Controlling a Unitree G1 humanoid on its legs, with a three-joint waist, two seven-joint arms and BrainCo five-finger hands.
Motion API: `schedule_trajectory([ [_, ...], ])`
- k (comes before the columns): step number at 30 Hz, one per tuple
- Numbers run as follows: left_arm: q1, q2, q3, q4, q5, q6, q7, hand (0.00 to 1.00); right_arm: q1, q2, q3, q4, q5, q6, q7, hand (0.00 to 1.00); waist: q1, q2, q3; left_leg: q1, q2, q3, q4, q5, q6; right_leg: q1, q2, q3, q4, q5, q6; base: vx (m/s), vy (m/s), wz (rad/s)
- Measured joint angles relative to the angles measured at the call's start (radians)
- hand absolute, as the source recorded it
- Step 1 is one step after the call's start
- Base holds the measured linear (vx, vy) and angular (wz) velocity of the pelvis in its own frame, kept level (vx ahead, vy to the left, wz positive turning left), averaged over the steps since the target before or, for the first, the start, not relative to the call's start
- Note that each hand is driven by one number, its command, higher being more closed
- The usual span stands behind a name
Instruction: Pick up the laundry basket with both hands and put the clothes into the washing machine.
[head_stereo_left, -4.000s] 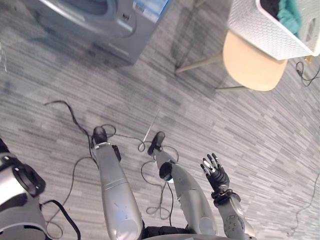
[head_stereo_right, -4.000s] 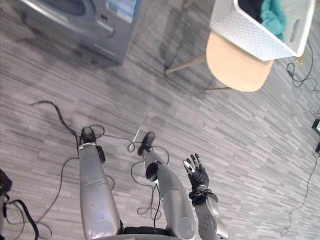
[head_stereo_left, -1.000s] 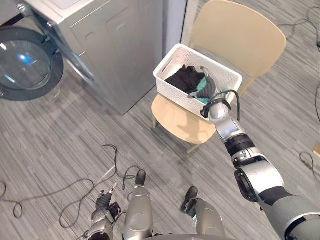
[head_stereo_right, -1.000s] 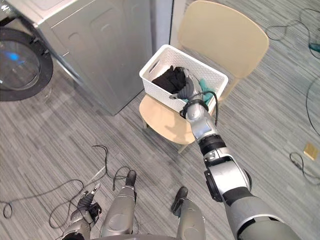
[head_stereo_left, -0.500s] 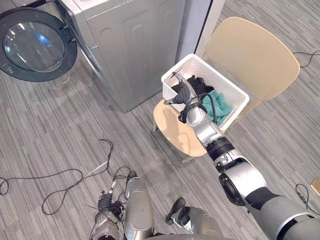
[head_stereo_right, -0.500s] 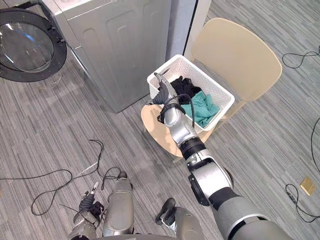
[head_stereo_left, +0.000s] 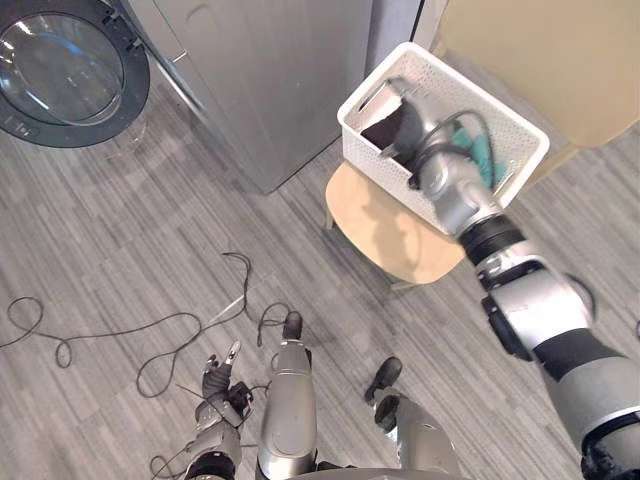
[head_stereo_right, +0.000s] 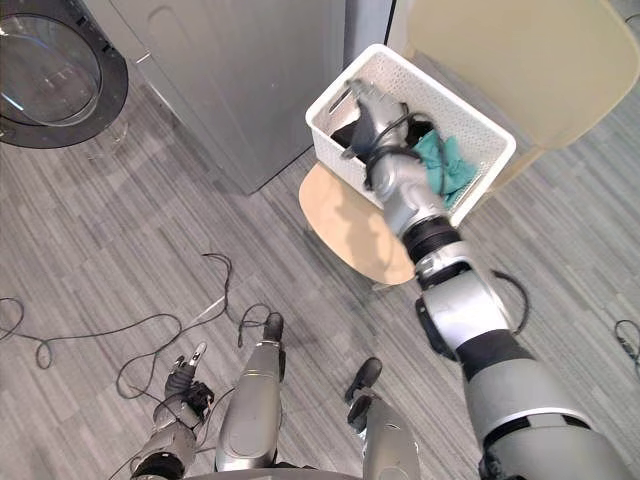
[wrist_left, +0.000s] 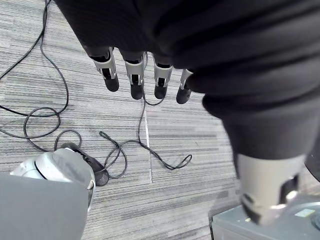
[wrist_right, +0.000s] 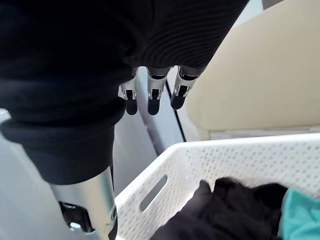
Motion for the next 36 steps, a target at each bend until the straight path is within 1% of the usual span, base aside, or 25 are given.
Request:
schedule_trajectory([
  [1,-0.004,-0.002,-0.011,0.000,-0.008,-0.002,0.000,0.00,-0.009,-0.021,0.001,0.000,0.001,0.000,-0.002,0.00,0.000,0.003,0.002,-0.005,-0.003,-0.002,-0.011,0.006,0.000,-0.006,-0.002,-0.005,0.000,0.004,0.000,-0.03,0.004,0.18],
  [3,-0.022,-0.011,-0.052,-0.003,-0.020,-0.003,-0.001,0.00,-0.030,-0.096,0.015,0.019,0.010,0.001,-0.009,0.00,0.000,0.015,0.008,-0.018,-0.019,-0.019,-0.049,0.035,0.002,-0.026,-0.011,-0.021,-0.002,0.010,0.002,-0.02,0.009,0.22],
  [4,-0.024,-0.015,-0.061,-0.007,-0.024,-0.005,-0.001,0.00,-0.037,-0.110,0.022,0.027,0.012,0.001,-0.009,0.00,-0.001,0.017,0.009,-0.020,-0.022,-0.020,-0.062,0.044,0.004,-0.032,-0.015,-0.025,-0.001,0.010,0.003,-0.01,0.012,0.29],
  [5,-0.033,-0.025,-0.091,-0.015,-0.041,-0.011,-0.003,0.00,-0.059,-0.146,0.030,0.048,0.020,0.001,-0.012,0.00,0.000,0.030,0.016,-0.026,-0.034,-0.027,-0.091,0.065,0.005,-0.038,-0.018,-0.037,-0.011,0.017,0.002,-0.01,0.010,0.24],
  [7,-0.036,-0.038,-0.113,-0.034,-0.060,-0.013,-0.004,0.00,-0.087,-0.180,0.044,0.065,0.040,0.001,-0.015,0.00,0.001,0.041,0.023,-0.029,-0.037,-0.031,-0.130,0.090,0.007,-0.048,-0.019,-0.041,-0.030,0.030,0.004,-0.01,0.002,0.17],
  [9,-0.037,-0.043,-0.144,-0.051,-0.071,-0.016,-0.005,0.00,-0.124,-0.209,0.065,0.089,0.062,0.000,-0.018,0.00,0.002,0.059,0.033,-0.029,-0.045,-0.035,-0.177,0.118,0.008,-0.051,-0.017,-0.052,-0.063,0.050,0.006,-0.01,-0.001,0.11],
  [10,-0.038,-0.042,-0.151,-0.053,-0.081,-0.017,-0.004,0.00,-0.128,-0.218,0.072,0.090,0.082,0.000,-0.019,0.00,0.002,0.061,0.036,-0.031,-0.052,-0.035,-0.194,0.129,0.011,-0.052,-0.016,-0.057,-0.081,0.058,0.007,0.00,0.007,0.06],
  [13,-0.038,-0.044,-0.167,-0.060,-0.096,-0.016,-0.005,0.00,-0.147,-0.223,0.131,0.122,0.133,-0.001,-0.016,0.00,0.002,0.060,0.039,-0.044,-0.052,-0.036,-0.200,0.132,0.012,-0.054,-0.015,-0.060,-0.110,0.074,0.012,0.02,0.004,0.03],
  [16,-0.042,-0.042,-0.168,-0.089,-0.106,-0.023,-0.004,0.00,-0.174,-0.225,0.199,0.127,0.166,-0.002,-0.015,0.00,0.005,0.060,0.057,-0.059,-0.052,-0.035,-0.200,0.132,0.012,-0.057,-0.010,-0.060,-0.140,0.092,0.013,0.01,0.008,-0.03],
  [20,-0.071,-0.043,-0.168,-0.092,-0.146,-0.035,-0.004,0.00,-0.197,-0.237,0.262,0.137,0.169,-0.004,-0.015,0.00,0.017,0.058,0.079,-0.079,-0.050,-0.040,-0.200,0.132,0.012,-0.067,-0.002,-0.064,-0.158,0.099,0.013,0.00,-0.001,0.01],
  [23,-0.078,-0.044,-0.168,-0.108,-0.176,-0.038,-0.002,0.00,-0.211,-0.252,0.304,0.138,0.179,-0.005,-0.015,0.00,0.028,0.050,0.087,-0.107,-0.047,-0.047,-0.199,0.132,0.012,-0.078,0.009,-0.067,-0.192,0.118,0.013,0.00,-0.001,0.01],
  [24,-0.078,-0.046,-0.168,-0.119,-0.183,-0.038,-0.002,0.00,-0.223,-0.258,0.327,0.139,0.198,-0.006,-0.015,0.00,0.028,0.049,0.094,-0.117,-0.047,-0.051,-0.198,0.132,0.012,-0.079,0.011,-0.069,-0.205,0.124,0.014,0.00,0.000,0.00],
  [28,-0.080,-0.049,-0.168,-0.145,-0.193,-0.046,-0.003,0.00,-0.249,-0.278,0.417,0.146,0.206,-0.009,-0.015,0.00,0.029,0.039,0.109,-0.154,-0.049,-0.067,-0.170,0.128,0.016,-0.085,0.017,-0.082,-0.221,0.131,0.018,0.03,0.009,0.09],
  [29,-0.080,-0.049,-0.168,-0.163,-0.198,-0.048,-0.004,0.00,-0.264,-0.281,0.456,0.154,0.207,-0.010,-0.015,0.00,0.030,0.032,0.113,-0.181,-0.049,-0.076,-0.134,0.121,0.022,-0.092,0.019,-0.087,-0.219,0.131,0.018,0.00,0.000,0.00],
  [30,-0.080,-0.050,-0.168,-0.182,-0.213,-0.055,-0.005,0.00,-0.285,-0.281,0.485,0.154,0.208,-0.014,-0.015,0.00,0.035,0.022,0.119,-0.221,-0.048,-0.080,-0.073,0.098,0.027,-0.101,0.025,-0.085,-0.218,0.130,0.018,0.02,0.014,-0.09],
  [31,-0.080,-0.052,-0.168,-0.186,-0.213,-0.055,-0.005,0.00,-0.291,-0.281,0.497,0.154,0.208,-0.020,-0.015,0.00,0.040,0.022,0.119,-0.241,-0.043,-0.083,-0.034,0.073,0.029,-0.104,0.034,-0.084,-0.218,0.130,0.018,0.00,0.022,-0.28],
  [32,-0.080,-0.052,-0.169,-0.192,-0.214,-0.055,-0.005,0.00,-0.294,-0.281,0.501,0.153,0.208,-0.026,-0.015,0.00,0.053,0.020,0.120,-0.262,-0.031,-0.089,0.017,0.032,0.027,-0.106,0.046,-0.082,-0.216,0.130,0.019,0.01,0.081,-0.38],
  [33,-0.081,-0.053,-0.174,-0.196,-0.214,-0.055,-0.006,0.00,-0.292,-0.280,0.493,0.151,0.208,-0.030,-0.015,0.00,0.059,0.017,0.122,-0.290,-0.023,-0.103,0.084,-0.019,0.032,-0.118,0.047,-0.071,-0.183,0.114,0.034,0.00,0.105,-0.33],
  [34,-0.081,-0.053,-0.174,-0.195,-0.214,-0.054,-0.005,0.00,-0.286,-0.279,0.482,0.149,0.208,-0.030,-0.015,0.00,0.058,0.016,0.124,-0.293,-0.019,-0.105,0.102,-0.038,0.033,-0.127,0.038,-0.068,-0.151,0.094,0.042,0.02,0.166,-0.15],
  [35,-0.081,-0.052,-0.173,-0.195,-0.213,-0.054,-0.006,0.00,-0.265,-0.281,0.439,0.129,0.209,-0.028,-0.015,0.00,0.056,0.007,0.129,-0.294,-0.025,-0.099,0.127,-0.062,0.036,-0.151,0.012,-0.066,-0.071,0.053,0.046,0.05,0.190,0.06],
  [36,-0.082,-0.051,-0.172,-0.196,-0.213,-0.053,-0.005,0.00,-0.211,-0.279,0.343,0.085,0.208,-0.024,-0.015,0.00,0.050,0.005,0.130,-0.291,-0.036,-0.099,0.175,-0.104,0.045,-0.205,-0.039,-0.068,0.104,0.011,0.044,0.07,0.199,0.05],
])
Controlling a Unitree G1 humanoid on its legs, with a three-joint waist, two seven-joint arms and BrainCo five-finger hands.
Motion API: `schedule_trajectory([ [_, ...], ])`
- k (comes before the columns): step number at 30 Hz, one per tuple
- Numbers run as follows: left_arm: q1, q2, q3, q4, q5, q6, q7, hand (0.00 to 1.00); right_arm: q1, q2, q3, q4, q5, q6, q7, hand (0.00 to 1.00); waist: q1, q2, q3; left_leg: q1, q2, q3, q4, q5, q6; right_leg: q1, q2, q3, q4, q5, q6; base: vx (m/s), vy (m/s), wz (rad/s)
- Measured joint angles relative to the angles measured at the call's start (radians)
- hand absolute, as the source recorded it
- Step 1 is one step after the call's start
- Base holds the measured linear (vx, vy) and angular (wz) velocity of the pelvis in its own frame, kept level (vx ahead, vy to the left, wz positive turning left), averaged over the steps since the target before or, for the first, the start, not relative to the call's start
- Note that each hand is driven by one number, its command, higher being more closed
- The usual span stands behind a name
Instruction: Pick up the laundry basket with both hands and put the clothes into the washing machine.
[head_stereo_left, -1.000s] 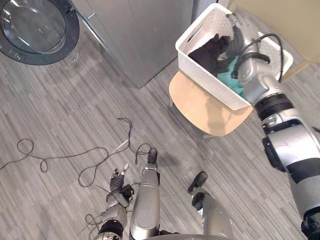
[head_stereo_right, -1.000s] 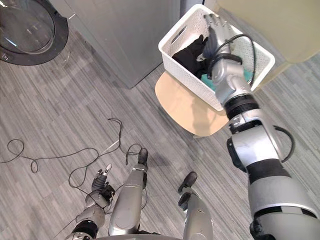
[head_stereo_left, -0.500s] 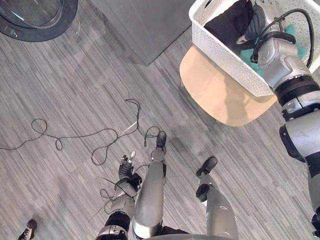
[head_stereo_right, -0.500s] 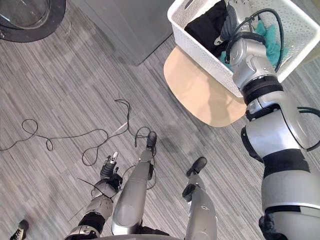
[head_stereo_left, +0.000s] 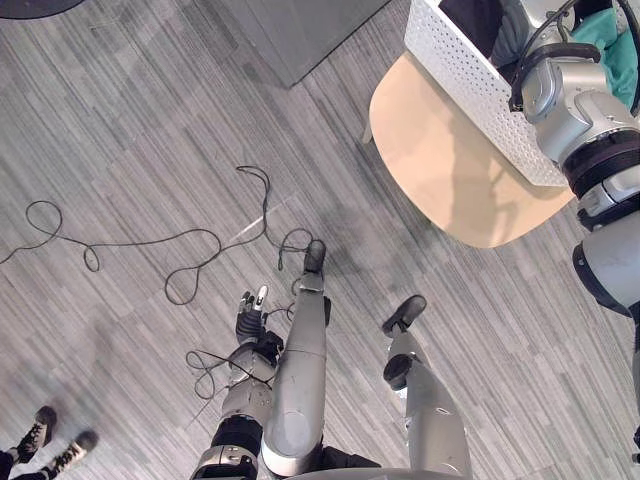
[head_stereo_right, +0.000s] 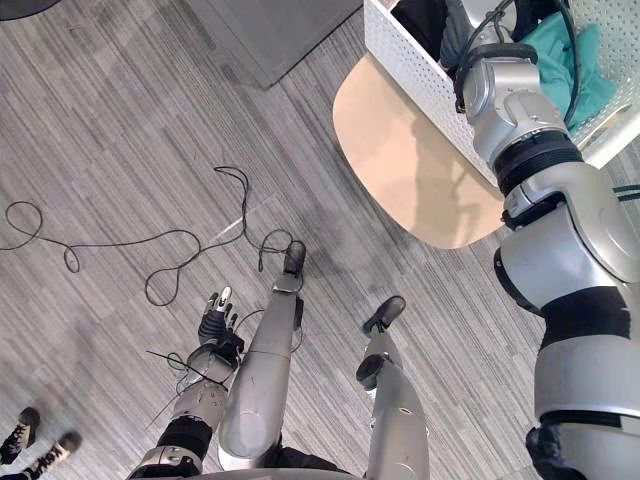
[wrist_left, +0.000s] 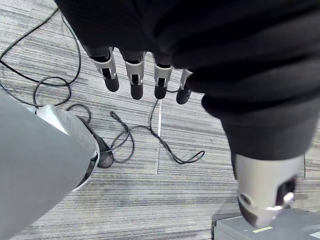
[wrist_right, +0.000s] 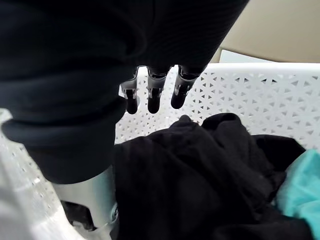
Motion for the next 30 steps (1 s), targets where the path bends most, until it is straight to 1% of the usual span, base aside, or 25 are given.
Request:
schedule_trajectory([
  [1,0.003,0.001,0.004,0.000,0.000,0.000,0.001,0.00,0.026,0.008,-0.036,-0.017,0.000,0.000,0.000,0.00,0.003,0.000,0.000,0.008,0.000,-0.002,0.020,-0.021,0.003,-0.023,-0.020,0.001,0.082,-0.003,0.004,0.11,0.202,0.02],
  [3,0.020,0.004,0.008,-0.004,0.000,0.002,0.004,0.00,0.116,0.047,-0.108,-0.027,-0.002,0.005,0.000,0.00,-0.002,0.001,0.006,0.074,0.001,0.003,0.083,-0.108,0.019,-0.090,-0.103,-0.004,0.379,-0.002,0.000,0.13,0.103,0.02],
  [4,0.028,0.017,0.006,-0.008,0.000,0.000,0.003,0.00,0.150,0.065,-0.109,-0.028,-0.004,0.006,0.000,0.00,-0.004,0.000,0.007,0.118,0.010,0.011,0.094,-0.131,0.023,-0.098,-0.129,-0.024,0.425,-0.041,-0.021,0.13,-0.009,0.04],
  [5,0.029,0.023,0.008,-0.008,0.000,-0.001,0.004,0.00,0.156,0.074,-0.107,-0.028,-0.004,0.005,0.000,0.00,-0.005,0.000,0.007,0.139,0.017,0.015,0.094,-0.135,0.014,-0.104,-0.135,-0.047,0.422,-0.052,-0.029,0.23,-0.095,-0.09],
  [6,0.029,0.034,0.011,-0.015,0.000,-0.001,0.003,0.00,0.160,0.095,-0.097,-0.030,-0.005,-0.001,0.000,0.00,-0.007,0.000,0.007,0.178,0.038,0.020,0.088,-0.149,0.000,-0.115,-0.137,-0.114,0.354,-0.059,-0.037,0.20,-0.121,-0.12],
  [8,0.026,0.029,0.009,-0.041,-0.001,0.001,0.001,0.00,0.166,0.099,-0.078,-0.029,-0.014,-0.005,0.005,0.00,-0.009,-0.001,0.006,0.194,0.046,0.016,0.096,-0.153,-0.006,-0.126,-0.127,-0.152,0.236,-0.048,-0.032,0.23,-0.161,0.10],
  [9,0.025,0.023,0.005,-0.061,-0.002,0.001,-0.002,0.00,0.182,0.099,-0.068,-0.029,-0.016,-0.004,0.017,0.00,-0.017,-0.002,0.006,0.193,0.042,-0.005,0.129,-0.162,-0.022,-0.123,-0.108,-0.146,0.120,0.009,-0.041,0.25,-0.208,0.40],
  [10,0.025,0.021,0.004,-0.068,-0.002,0.001,-0.001,0.00,0.194,0.099,-0.056,-0.029,-0.023,-0.002,0.022,0.00,-0.023,-0.004,0.006,0.192,0.036,-0.022,0.154,-0.175,-0.043,-0.111,-0.096,-0.128,0.061,0.065,-0.052,0.35,-0.328,0.65],
  [11,0.023,0.016,0.011,-0.084,-0.003,0.000,-0.001,0.00,0.221,0.100,-0.048,-0.035,-0.040,-0.001,0.025,0.00,-0.035,0.001,0.005,0.171,0.032,-0.060,0.234,-0.198,-0.079,-0.099,-0.098,-0.138,0.058,0.126,-0.152,0.37,-0.365,0.18],
  [12,0.022,0.014,0.014,-0.103,-0.014,0.000,0.000,0.00,0.228,0.132,-0.039,-0.040,-0.047,0.000,0.024,0.00,-0.041,0.002,0.008,0.130,0.052,-0.128,0.321,-0.153,-0.097,-0.106,-0.072,-0.178,0.112,0.109,-0.191,0.36,-0.341,0.11],
  [13,0.012,0.013,0.009,-0.094,-0.020,0.005,-0.001,0.00,0.241,0.139,-0.027,-0.036,-0.050,-0.001,0.026,0.00,-0.053,0.000,0.009,0.105,0.047,-0.153,0.370,-0.115,-0.103,-0.098,-0.068,-0.183,0.127,0.071,-0.195,0.31,-0.258,-0.22],
  [14,-0.002,0.006,-0.003,-0.093,-0.035,0.010,-0.004,0.00,0.262,0.150,-0.006,-0.031,-0.053,0.011,0.028,0.00,-0.054,-0.001,0.010,0.056,0.048,-0.179,0.471,-0.027,-0.078,-0.083,-0.054,-0.184,0.145,0.041,-0.202,0.23,-0.146,-0.11],
  [15,-0.007,0.004,-0.002,-0.097,-0.044,0.009,-0.005,0.00,0.265,0.177,-0.002,-0.028,-0.052,0.026,0.028,0.00,-0.051,-0.013,0.013,0.009,0.049,-0.192,0.540,-0.004,-0.032,-0.066,-0.038,-0.175,0.130,0.019,-0.205,0.17,-0.102,-0.25],
  [16,-0.009,0.003,0.000,-0.097,-0.047,0.009,-0.004,0.00,0.264,0.184,-0.002,-0.028,-0.052,0.027,0.028,0.00,-0.051,-0.014,0.013,-0.004,0.049,-0.192,0.538,-0.031,-0.024,-0.057,-0.029,-0.172,0.118,0.012,-0.203,0.16,-0.068,-0.33],
  [17,-0.011,0.002,0.012,-0.101,-0.060,0.008,-0.003,0.00,0.260,0.203,-0.014,-0.028,-0.052,0.029,0.025,0.00,-0.051,-0.015,0.014,-0.026,0.051,-0.187,0.481,-0.075,-0.011,-0.045,-0.013,-0.167,0.092,0.012,-0.202,0.11,-0.041,-0.17],
  [18,-0.010,0.002,0.026,-0.114,-0.073,0.008,-0.002,0.00,0.260,0.217,-0.022,-0.020,-0.052,0.029,0.019,0.00,-0.051,-0.020,0.017,-0.029,0.049,-0.175,0.386,-0.084,0.005,-0.039,-0.012,-0.165,0.080,0.014,-0.200,0.16,-0.026,-0.09],
  [19,-0.006,-0.001,0.047,-0.131,-0.080,0.008,-0.002,0.00,0.260,0.236,-0.020,0.001,-0.051,0.030,0.018,0.00,-0.047,-0.021,0.016,-0.014,0.046,-0.172,0.212,-0.077,0.005,-0.036,-0.013,-0.162,0.072,0.015,-0.188,0.13,0.070,-0.02],
  [20,0.002,-0.002,0.057,-0.145,-0.080,0.007,-0.002,0.00,0.260,0.246,-0.018,0.005,-0.051,0.035,0.018,0.00,-0.043,-0.020,0.016,0.006,0.045,-0.181,0.116,-0.060,-0.008,-0.036,-0.012,-0.159,0.075,0.014,-0.179,0.17,0.174,-0.28],
  [21,0.029,0.001,0.067,-0.172,-0.082,0.002,-0.002,0.00,0.261,0.265,-0.013,0.005,-0.048,0.038,0.017,0.00,-0.027,-0.026,0.017,0.061,0.048,-0.216,-0.016,0.032,-0.120,-0.042,-0.002,-0.136,0.096,0.006,-0.154,0.14,0.190,-0.32],
  [22,0.029,0.005,0.068,-0.173,-0.089,0.001,-0.001,0.00,0.266,0.270,-0.010,0.004,-0.044,0.037,0.017,0.00,-0.023,-0.039,0.012,0.069,0.048,-0.205,-0.043,0.031,-0.163,-0.051,-0.010,-0.129,0.101,0.005,-0.136,0.12,0.164,-0.17],
  [23,0.025,0.012,0.066,-0.175,-0.102,0.001,-0.002,0.00,0.268,0.270,-0.014,0.005,-0.043,0.038,0.017,0.00,-0.023,-0.048,0.013,0.068,0.036,-0.201,-0.056,0.034,-0.168,-0.052,-0.022,-0.130,0.094,0.008,-0.127,0.11,0.107,0.21],
  [24,0.027,0.016,0.058,-0.171,-0.111,0.000,-0.001,0.00,0.268,0.278,-0.020,0.004,-0.043,0.040,0.017,0.00,-0.020,-0.051,0.013,0.069,0.022,-0.198,-0.053,0.034,-0.168,-0.048,-0.035,-0.129,0.097,0.004,-0.115,0.18,0.123,0.28],
  [25,0.033,0.021,0.052,-0.167,-0.120,0.000,0.001,0.00,0.264,0.295,-0.021,0.001,-0.041,0.040,0.017,0.00,-0.019,-0.053,0.012,0.076,0.012,-0.190,-0.054,0.034,-0.168,-0.045,-0.049,-0.124,0.103,0.002,-0.111,0.18,0.104,0.17],
  [28,0.035,0.030,0.031,-0.171,-0.120,-0.001,0.000,0.00,0.263,0.325,-0.021,0.001,-0.028,0.039,0.018,0.00,-0.020,-0.053,0.012,0.096,0.000,-0.170,-0.058,0.035,-0.167,-0.046,-0.066,-0.104,0.116,-0.003,-0.103,0.12,0.030,-0.02],
  [30,0.035,0.035,0.005,-0.173,-0.125,-0.002,0.000,0.00,0.264,0.332,-0.021,0.002,-0.008,0.041,0.018,0.00,-0.023,-0.053,0.012,0.103,0.001,-0.163,-0.068,0.035,-0.167,-0.046,-0.065,-0.100,0.114,-0.003,-0.103,0.03,-0.014,-0.11],
])
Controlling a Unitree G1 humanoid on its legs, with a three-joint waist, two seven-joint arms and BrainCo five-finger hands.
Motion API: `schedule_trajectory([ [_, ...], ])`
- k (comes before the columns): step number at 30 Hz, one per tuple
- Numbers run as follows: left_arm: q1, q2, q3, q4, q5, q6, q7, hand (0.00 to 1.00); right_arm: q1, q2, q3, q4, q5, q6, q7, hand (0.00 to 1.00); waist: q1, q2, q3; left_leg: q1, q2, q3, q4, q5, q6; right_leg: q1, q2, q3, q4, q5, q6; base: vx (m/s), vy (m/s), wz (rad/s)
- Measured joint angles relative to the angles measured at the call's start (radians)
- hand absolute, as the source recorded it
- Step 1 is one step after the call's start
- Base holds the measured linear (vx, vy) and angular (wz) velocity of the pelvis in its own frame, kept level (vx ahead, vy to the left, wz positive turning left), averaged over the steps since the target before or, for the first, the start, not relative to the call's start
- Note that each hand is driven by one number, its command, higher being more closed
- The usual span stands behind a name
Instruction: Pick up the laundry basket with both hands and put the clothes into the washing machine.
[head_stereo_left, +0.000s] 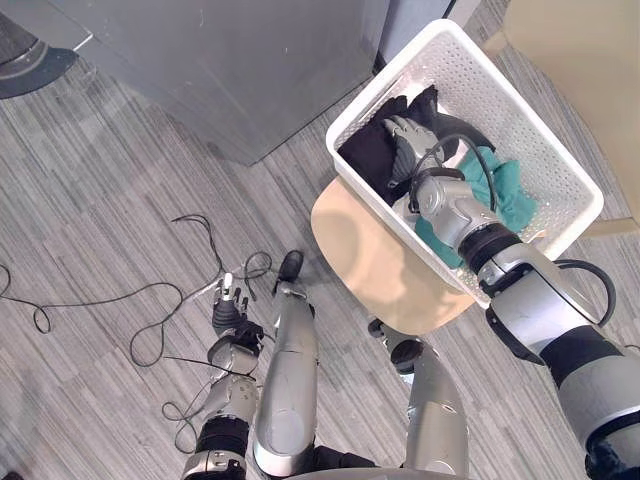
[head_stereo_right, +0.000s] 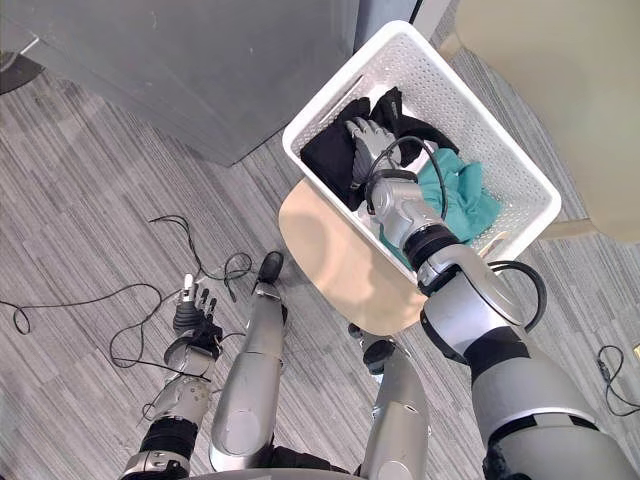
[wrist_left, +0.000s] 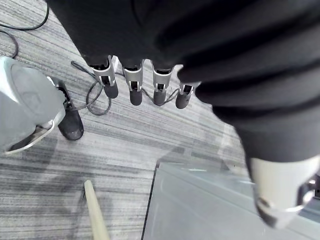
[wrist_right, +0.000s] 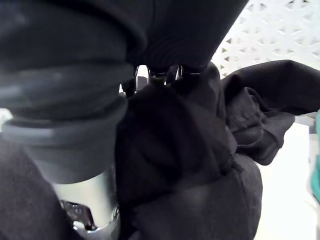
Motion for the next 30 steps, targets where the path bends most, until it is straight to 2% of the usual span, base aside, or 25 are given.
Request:
schedule_trajectory([
  [3,0.000,0.000,-0.037,-0.002,-0.026,0.000,-0.001,0.00,0.003,0.004,0.001,0.016,0.005,0.001,0.000,0.00,-0.001,-0.002,-0.001,0.009,0.002,0.010,-0.024,0.007,0.000,-0.011,0.002,0.010,-0.004,-0.003,0.004,0.00,-0.037,-0.08],
  [5,0.006,0.000,-0.040,-0.015,-0.036,0.000,-0.001,0.00,0.003,0.004,0.001,0.029,0.005,0.002,0.000,0.00,0.001,-0.014,-0.009,0.008,0.002,0.016,-0.058,0.024,0.000,-0.030,0.001,0.014,-0.008,-0.002,0.004,0.00,-0.071,-0.01],
  [6,0.016,0.000,-0.047,-0.034,-0.042,0.000,-0.001,0.00,0.003,0.000,0.001,0.032,0.004,0.003,0.000,1.00,-0.001,-0.015,-0.009,0.008,0.002,0.015,-0.079,0.039,-0.003,-0.035,0.001,0.010,-0.015,0.001,0.002,0.02,-0.066,0.03],
  [17,0.044,-0.018,-0.108,-0.061,-0.040,0.001,-0.004,0.00,0.003,-0.014,-0.031,0.073,0.001,0.025,-0.022,1.00,0.001,-0.013,-0.050,0.025,-0.004,0.018,-0.174,0.092,-0.009,-0.050,-0.015,-0.005,-0.019,0.003,0.000,0.04,-0.039,0.06],
  [23,0.046,-0.026,-0.107,-0.065,-0.034,0.001,-0.002,0.00,0.056,-0.008,-0.140,0.068,0.053,0.030,-0.044,1.00,-0.009,-0.013,-0.050,0.075,0.000,0.028,-0.194,0.098,-0.007,-0.010,-0.011,0.000,-0.036,0.005,0.002,-0.01,-0.014,-0.01],
  [24,0.052,-0.025,-0.105,-0.065,-0.032,0.001,-0.001,0.00,0.060,-0.008,-0.175,0.050,0.056,0.030,-0.049,1.00,-0.022,-0.013,-0.050,0.091,0.002,0.030,-0.209,0.105,-0.007,0.005,-0.005,0.000,-0.049,0.012,0.003,-0.02,-0.031,-0.03],
  [30,0.060,-0.024,-0.104,-0.060,-0.027,0.000,0.001,0.00,0.066,-0.024,-0.320,-0.108,0.086,0.029,-0.074,1.00,-0.040,-0.016,-0.052,0.144,0.021,0.063,-0.211,0.105,-0.007,0.056,0.029,0.026,-0.109,0.052,0.008,0.00,-0.024,-0.17],
])
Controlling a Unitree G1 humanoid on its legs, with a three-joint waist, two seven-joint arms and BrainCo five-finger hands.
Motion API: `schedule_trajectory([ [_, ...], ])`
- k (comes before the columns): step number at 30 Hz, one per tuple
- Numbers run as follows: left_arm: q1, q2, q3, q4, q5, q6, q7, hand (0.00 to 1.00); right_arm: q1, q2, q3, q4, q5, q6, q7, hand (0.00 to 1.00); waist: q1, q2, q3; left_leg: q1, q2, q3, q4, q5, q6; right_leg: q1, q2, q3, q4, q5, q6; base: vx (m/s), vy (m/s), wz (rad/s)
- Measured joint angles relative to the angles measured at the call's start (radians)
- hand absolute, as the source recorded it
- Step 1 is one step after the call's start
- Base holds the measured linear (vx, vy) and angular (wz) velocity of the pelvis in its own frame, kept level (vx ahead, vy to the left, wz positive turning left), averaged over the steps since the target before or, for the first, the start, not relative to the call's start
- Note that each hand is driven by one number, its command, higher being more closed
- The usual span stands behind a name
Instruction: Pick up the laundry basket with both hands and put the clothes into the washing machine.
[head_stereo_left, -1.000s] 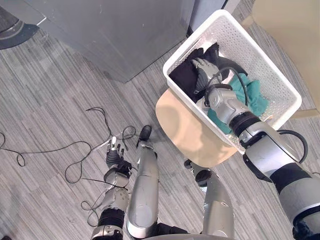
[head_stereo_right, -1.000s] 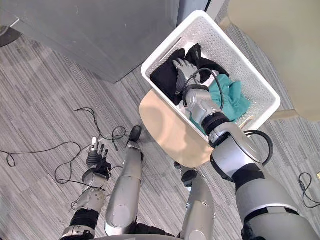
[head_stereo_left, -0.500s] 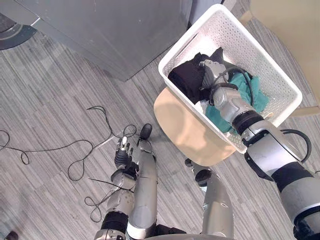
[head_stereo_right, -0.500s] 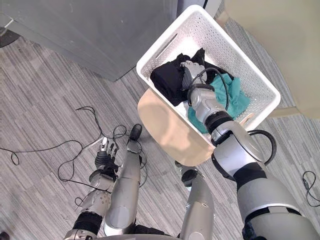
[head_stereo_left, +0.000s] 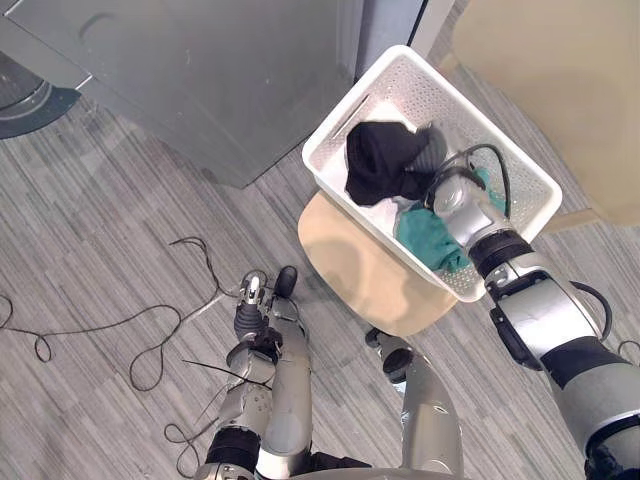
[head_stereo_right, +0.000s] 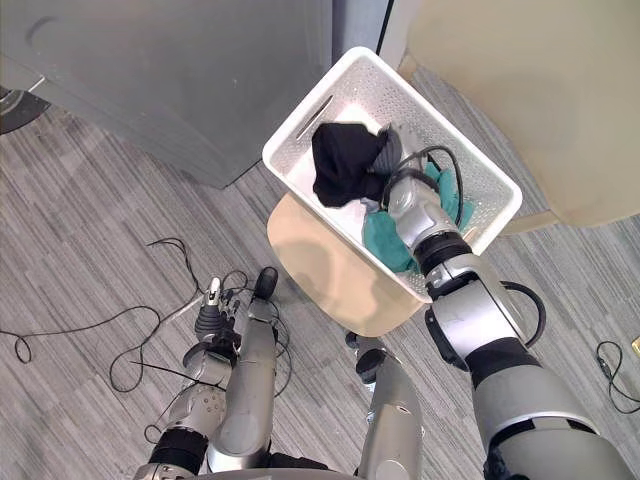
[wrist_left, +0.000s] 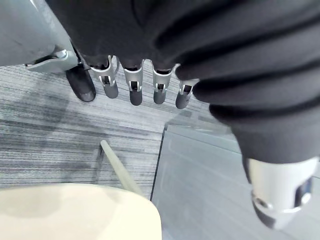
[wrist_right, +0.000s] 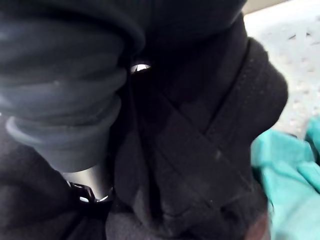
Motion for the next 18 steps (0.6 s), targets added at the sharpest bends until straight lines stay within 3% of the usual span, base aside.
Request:
schedule_trajectory([
  [8,-0.001,0.038,-0.013,-0.002,0.041,0.000,0.000,0.00,0.000,-0.006,-0.208,-0.202,0.011,-0.007,-0.060,1.00,-0.033,-0.014,-0.008,0.085,0.018,0.045,0.002,-0.012,0.011,0.090,0.045,0.044,-0.103,0.057,0.011,-0.03,-0.015,-0.19],
  [15,0.022,0.089,-0.073,-0.124,0.198,-0.001,0.002,0.00,0.047,-0.012,-0.289,-0.418,0.029,-0.012,-0.087,1.00,-0.042,-0.034,-0.023,0.134,0.026,0.075,0.046,-0.049,0.013,0.159,0.073,0.076,-0.161,0.094,0.020,-0.01,-0.003,-0.14],
  [18,0.041,0.126,-0.122,-0.231,0.269,-0.001,0.000,0.00,0.168,0.002,-0.304,-0.564,0.028,-0.053,-0.099,1.00,-0.046,-0.065,-0.076,0.165,0.030,0.095,0.056,-0.071,0.017,0.187,0.080,0.099,-0.175,0.097,0.023,0.06,0.010,-0.14],
])
